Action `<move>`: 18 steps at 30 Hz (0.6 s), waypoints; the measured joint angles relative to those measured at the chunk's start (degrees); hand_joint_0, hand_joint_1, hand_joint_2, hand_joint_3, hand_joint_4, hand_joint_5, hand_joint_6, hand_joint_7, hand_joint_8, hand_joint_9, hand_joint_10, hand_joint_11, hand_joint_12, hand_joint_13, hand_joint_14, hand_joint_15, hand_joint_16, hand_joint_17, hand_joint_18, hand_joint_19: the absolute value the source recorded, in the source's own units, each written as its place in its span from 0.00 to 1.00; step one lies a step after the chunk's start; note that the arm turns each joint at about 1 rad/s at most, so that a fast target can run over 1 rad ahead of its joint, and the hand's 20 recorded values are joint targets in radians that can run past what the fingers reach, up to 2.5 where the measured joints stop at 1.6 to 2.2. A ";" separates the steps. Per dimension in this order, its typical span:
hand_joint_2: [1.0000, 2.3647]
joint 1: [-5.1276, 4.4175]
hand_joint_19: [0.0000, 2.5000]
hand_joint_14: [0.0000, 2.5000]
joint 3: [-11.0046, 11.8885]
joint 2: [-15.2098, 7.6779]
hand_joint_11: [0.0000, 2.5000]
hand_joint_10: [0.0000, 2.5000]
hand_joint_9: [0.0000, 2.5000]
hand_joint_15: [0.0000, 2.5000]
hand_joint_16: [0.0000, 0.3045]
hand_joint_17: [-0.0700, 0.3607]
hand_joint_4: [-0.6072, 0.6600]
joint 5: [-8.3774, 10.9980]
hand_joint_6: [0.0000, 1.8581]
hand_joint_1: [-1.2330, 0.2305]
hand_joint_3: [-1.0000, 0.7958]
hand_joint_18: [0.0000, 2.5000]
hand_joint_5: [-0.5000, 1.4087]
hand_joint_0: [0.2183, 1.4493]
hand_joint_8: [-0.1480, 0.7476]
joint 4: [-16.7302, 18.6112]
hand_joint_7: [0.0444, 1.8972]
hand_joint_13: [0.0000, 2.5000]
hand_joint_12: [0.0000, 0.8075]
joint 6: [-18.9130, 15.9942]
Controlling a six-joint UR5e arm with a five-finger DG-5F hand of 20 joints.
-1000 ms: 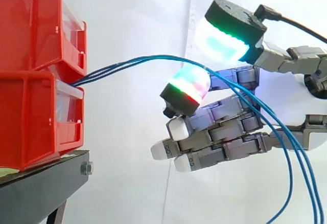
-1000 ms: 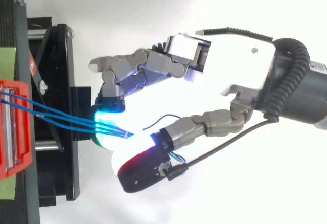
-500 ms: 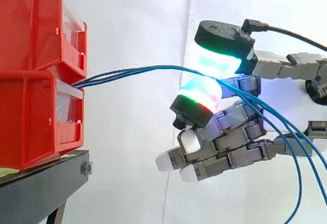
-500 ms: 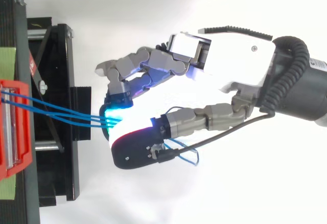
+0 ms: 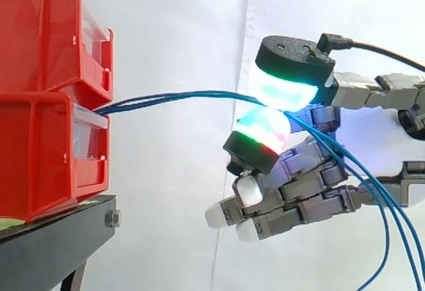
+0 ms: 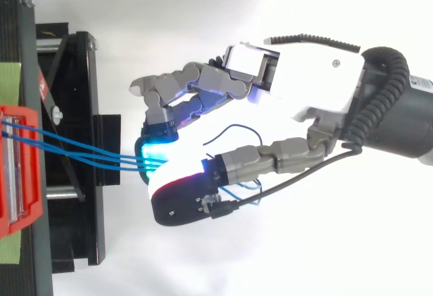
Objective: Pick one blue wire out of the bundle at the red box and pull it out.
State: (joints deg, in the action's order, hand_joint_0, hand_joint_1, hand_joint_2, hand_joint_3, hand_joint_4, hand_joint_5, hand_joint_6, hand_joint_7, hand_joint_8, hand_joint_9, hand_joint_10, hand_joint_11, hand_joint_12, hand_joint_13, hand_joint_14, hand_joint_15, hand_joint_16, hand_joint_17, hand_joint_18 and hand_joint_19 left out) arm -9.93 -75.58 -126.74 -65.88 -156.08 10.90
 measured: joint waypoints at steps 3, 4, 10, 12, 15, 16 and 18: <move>0.02 0.00 0.16 0.00 0.00 0.00 0.32 0.01 0.28 0.07 0.17 0.43 0.48 -0.01 0.49 0.26 0.54 0.00 0.14 0.45 0.46 -0.01 0.65 0.07 0.43 0.00; 0.02 0.00 0.16 0.00 0.00 0.00 0.32 0.01 0.28 0.07 0.17 0.43 0.48 -0.02 0.49 0.26 0.54 0.00 0.14 0.45 0.46 -0.01 0.65 0.07 0.43 0.00; 0.02 0.00 0.15 0.00 0.00 0.00 0.31 0.01 0.21 0.02 0.17 0.44 0.46 -0.03 0.49 0.27 0.48 0.00 0.13 0.47 0.44 0.03 0.61 0.00 0.44 -0.01; 0.02 0.00 0.13 0.00 0.00 0.00 0.28 0.01 0.17 0.00 0.18 0.45 0.46 -0.04 0.48 0.24 0.45 0.00 0.13 0.48 0.43 0.05 0.62 0.00 0.43 0.00; 0.02 0.04 0.11 0.00 0.00 0.00 0.27 0.01 0.15 0.00 0.18 0.46 0.45 -0.06 0.48 0.23 0.43 0.00 0.12 0.48 0.43 0.04 0.63 0.00 0.43 0.00; 0.02 0.06 0.11 0.00 0.00 0.00 0.26 0.01 0.15 0.00 0.19 0.46 0.45 -0.06 0.48 0.23 0.43 0.00 0.12 0.48 0.43 0.03 0.63 0.00 0.43 -0.01; 0.02 0.07 0.09 0.00 0.00 0.00 0.25 0.01 0.13 0.00 0.19 0.46 0.45 -0.05 0.48 0.21 0.43 0.00 0.12 0.47 0.43 0.01 0.63 0.00 0.43 -0.02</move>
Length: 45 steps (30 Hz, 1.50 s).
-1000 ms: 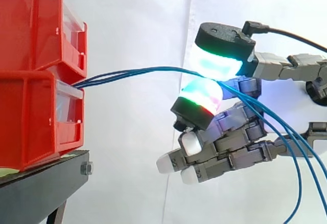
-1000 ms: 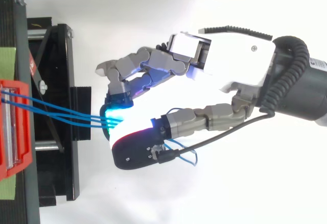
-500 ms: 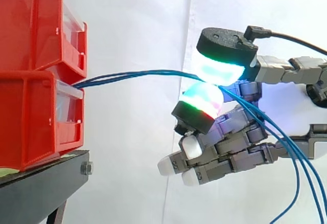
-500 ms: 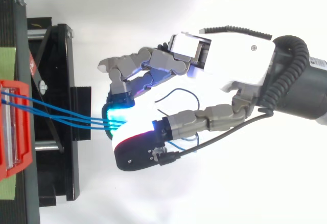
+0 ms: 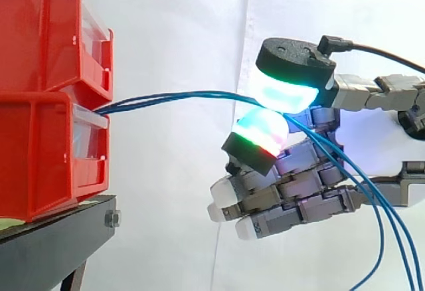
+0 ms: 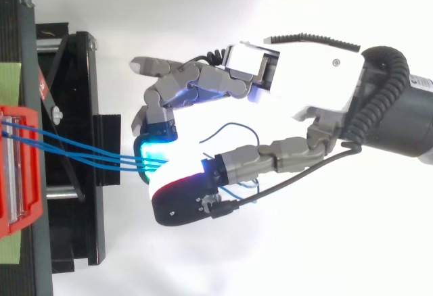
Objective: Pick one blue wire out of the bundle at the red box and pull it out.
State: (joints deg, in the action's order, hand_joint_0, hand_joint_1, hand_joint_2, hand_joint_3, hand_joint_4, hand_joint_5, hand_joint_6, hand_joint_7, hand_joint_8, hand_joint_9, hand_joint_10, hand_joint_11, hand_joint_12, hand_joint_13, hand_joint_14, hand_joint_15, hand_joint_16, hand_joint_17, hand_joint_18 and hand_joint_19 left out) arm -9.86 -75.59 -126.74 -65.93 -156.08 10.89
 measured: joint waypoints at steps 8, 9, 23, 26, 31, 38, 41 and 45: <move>0.02 0.08 0.07 0.00 0.00 0.00 0.22 0.01 0.11 0.00 0.19 0.47 0.43 0.01 0.47 0.19 0.41 0.00 0.12 0.45 0.43 -0.02 0.63 0.00 0.43 -0.41; 0.02 0.09 0.07 0.00 0.00 0.00 0.21 0.01 0.10 0.00 0.19 0.47 0.43 0.01 0.47 0.18 0.41 0.00 0.12 0.45 0.43 -0.02 0.63 0.00 0.43 -0.55; 0.00 0.18 0.02 0.00 0.00 0.00 0.16 0.01 0.05 0.00 0.21 0.49 0.46 0.03 0.46 0.15 0.29 0.00 0.12 0.44 0.43 -0.11 0.64 0.00 0.44 -1.00; 0.00 0.24 0.03 0.00 0.00 0.00 0.17 0.01 0.07 0.00 0.20 0.49 0.49 0.03 0.46 0.18 0.28 0.00 0.12 0.34 0.43 -0.68 0.62 0.00 0.44 -1.60; 0.00 0.32 0.04 0.00 0.00 0.00 0.18 0.01 0.09 0.00 0.21 0.50 0.53 -0.03 0.45 0.21 0.28 0.00 0.13 0.25 0.45 -1.15 0.59 0.00 0.46 -2.22; 0.00 0.30 0.06 0.00 0.01 0.00 0.18 0.01 0.14 0.00 0.25 0.56 0.59 -0.01 0.46 0.43 0.28 0.00 0.14 0.12 0.52 -1.23 0.55 0.00 0.53 -2.31; 0.00 0.24 0.07 0.00 0.02 0.00 0.17 0.01 0.16 0.00 0.23 0.52 0.54 0.02 0.45 0.58 0.28 0.00 0.15 0.17 0.48 -1.29 0.55 0.00 0.48 -2.34; 0.01 0.36 0.08 0.00 0.01 0.00 0.18 0.01 0.19 0.00 0.19 0.47 0.54 0.03 0.45 0.52 0.33 0.00 0.16 0.24 0.46 -1.29 0.60 0.00 0.43 -2.36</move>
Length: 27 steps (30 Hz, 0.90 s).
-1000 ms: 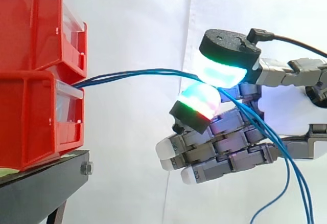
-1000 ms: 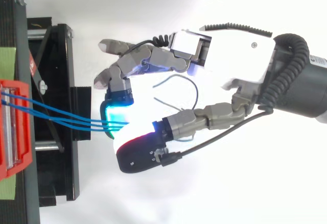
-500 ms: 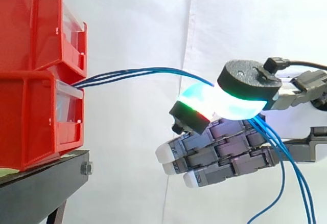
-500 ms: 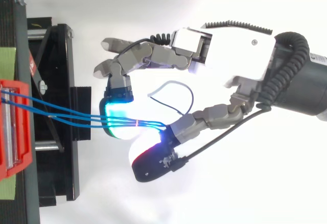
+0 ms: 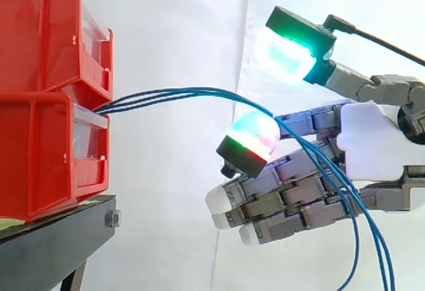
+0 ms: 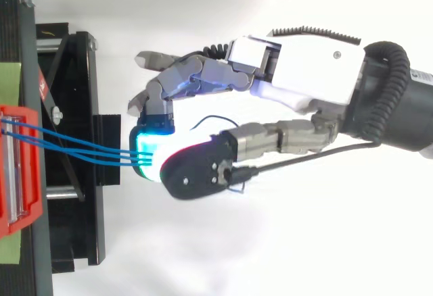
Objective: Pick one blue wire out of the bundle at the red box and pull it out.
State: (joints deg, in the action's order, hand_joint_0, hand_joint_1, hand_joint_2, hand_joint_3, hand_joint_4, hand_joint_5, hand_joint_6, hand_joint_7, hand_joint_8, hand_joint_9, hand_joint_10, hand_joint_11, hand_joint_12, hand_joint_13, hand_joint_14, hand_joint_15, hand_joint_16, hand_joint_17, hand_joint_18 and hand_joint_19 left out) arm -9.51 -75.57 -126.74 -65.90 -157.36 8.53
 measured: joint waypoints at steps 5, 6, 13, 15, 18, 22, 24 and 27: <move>0.02 0.08 0.09 0.00 0.00 0.00 0.21 0.01 0.20 0.00 0.18 0.45 0.56 -0.03 0.46 0.40 0.42 0.00 0.15 0.28 0.46 -0.04 0.62 0.00 0.42 0.00; 0.02 0.11 0.09 0.00 -0.01 0.00 0.22 0.01 0.20 0.00 0.18 0.45 0.57 -0.05 0.47 0.38 0.44 0.00 0.15 0.28 0.46 -0.04 0.63 0.00 0.41 0.00; 0.02 0.25 0.09 0.00 -0.01 0.00 0.23 0.01 0.21 0.00 0.18 0.45 0.54 -0.44 0.48 0.32 0.47 0.00 0.15 0.32 0.47 -0.05 0.61 0.00 0.42 -0.52; 0.02 0.27 0.09 0.00 -0.01 0.00 0.23 0.01 0.20 0.00 0.18 0.45 0.52 -0.53 0.48 0.30 0.46 0.00 0.15 0.35 0.46 -0.05 0.60 0.00 0.42 -0.65; 0.02 0.29 0.08 0.00 -0.01 0.00 0.23 0.01 0.20 0.00 0.18 0.45 0.50 -0.65 0.48 0.27 0.46 0.00 0.14 0.38 0.46 -0.05 0.61 0.00 0.42 -0.74; 0.02 0.33 0.08 0.00 -0.01 0.00 0.21 0.01 0.18 0.00 0.18 0.45 0.51 -0.70 0.48 0.25 0.45 0.00 0.14 0.43 0.45 -0.05 0.63 0.00 0.42 -0.78; 0.02 0.32 0.09 0.00 -0.01 0.00 0.21 0.01 0.17 0.00 0.18 0.45 0.50 -0.71 0.48 0.26 0.44 0.00 0.14 0.45 0.45 -0.05 0.62 0.00 0.43 -0.78; 0.02 0.33 0.09 0.00 -0.01 0.00 0.20 0.01 0.16 0.00 0.18 0.45 0.49 -0.72 0.47 0.26 0.43 0.00 0.14 0.47 0.44 -0.05 0.60 0.00 0.43 -0.78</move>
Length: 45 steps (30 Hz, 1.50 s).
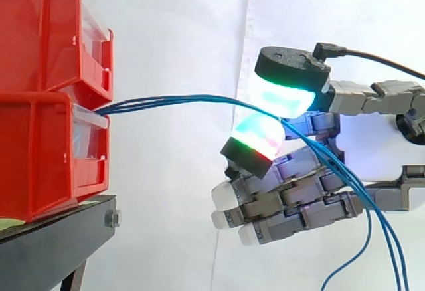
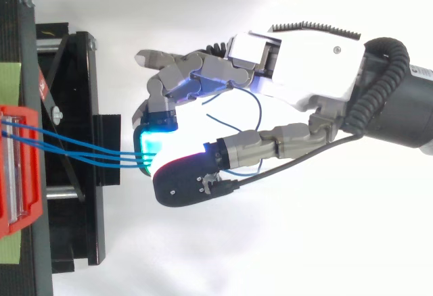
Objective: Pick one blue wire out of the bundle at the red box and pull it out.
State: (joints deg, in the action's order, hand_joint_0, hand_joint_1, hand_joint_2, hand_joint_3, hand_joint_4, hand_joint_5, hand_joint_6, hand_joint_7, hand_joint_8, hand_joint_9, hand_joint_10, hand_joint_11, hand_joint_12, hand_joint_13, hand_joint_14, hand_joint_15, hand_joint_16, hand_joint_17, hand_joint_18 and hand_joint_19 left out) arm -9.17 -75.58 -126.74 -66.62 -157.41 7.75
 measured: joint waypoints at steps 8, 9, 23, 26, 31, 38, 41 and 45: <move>0.02 0.07 0.10 0.00 0.00 0.00 0.18 0.01 0.14 0.00 0.18 0.45 0.38 0.00 0.46 0.26 0.41 0.00 0.13 0.50 0.41 0.00 0.60 0.00 0.41 0.00; 0.02 0.10 0.10 0.00 0.00 0.00 0.17 0.01 0.14 0.00 0.18 0.45 0.36 0.00 0.46 0.26 0.41 0.00 0.13 0.50 0.41 0.00 0.60 0.00 0.41 0.00; 0.02 0.21 0.08 0.00 0.00 0.00 0.11 0.00 0.13 0.00 0.19 0.46 0.34 0.00 0.44 0.25 0.49 0.00 0.16 0.32 0.39 -0.04 0.66 0.00 0.43 0.02; 0.02 0.22 0.07 0.00 0.00 0.00 0.10 0.00 0.12 0.00 0.18 0.46 0.37 0.00 0.43 0.22 0.46 0.00 0.16 0.40 0.39 -0.02 0.63 0.00 0.43 0.02; 0.01 0.33 0.07 0.00 0.00 0.00 0.11 0.00 0.11 0.00 0.19 0.46 0.39 0.00 0.43 0.22 0.38 0.00 0.15 0.47 0.39 -0.01 0.63 0.00 0.42 0.02; 0.00 0.36 0.06 0.00 0.01 0.00 0.11 0.01 0.10 0.00 0.19 0.46 0.33 0.00 0.45 0.19 0.28 0.00 0.15 0.45 0.37 0.03 0.62 0.00 0.42 0.00; 0.00 0.38 0.06 0.00 0.00 0.00 0.11 0.00 0.10 0.00 0.19 0.46 0.33 0.00 0.45 0.19 0.28 0.00 0.15 0.44 0.36 0.01 0.62 0.00 0.42 -0.01; 0.00 0.45 0.06 0.00 0.01 0.00 0.11 0.00 0.11 0.00 0.19 0.46 0.34 -0.06 0.45 0.20 0.28 0.00 0.15 0.42 0.37 -0.06 0.62 0.00 0.42 -0.01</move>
State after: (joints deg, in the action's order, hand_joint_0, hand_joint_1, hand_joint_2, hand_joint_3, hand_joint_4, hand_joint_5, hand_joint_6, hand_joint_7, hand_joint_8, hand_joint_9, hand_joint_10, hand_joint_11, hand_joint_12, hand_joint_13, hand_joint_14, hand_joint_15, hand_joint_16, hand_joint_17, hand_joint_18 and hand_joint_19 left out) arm -8.72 -75.58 -126.74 -66.68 -157.47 7.74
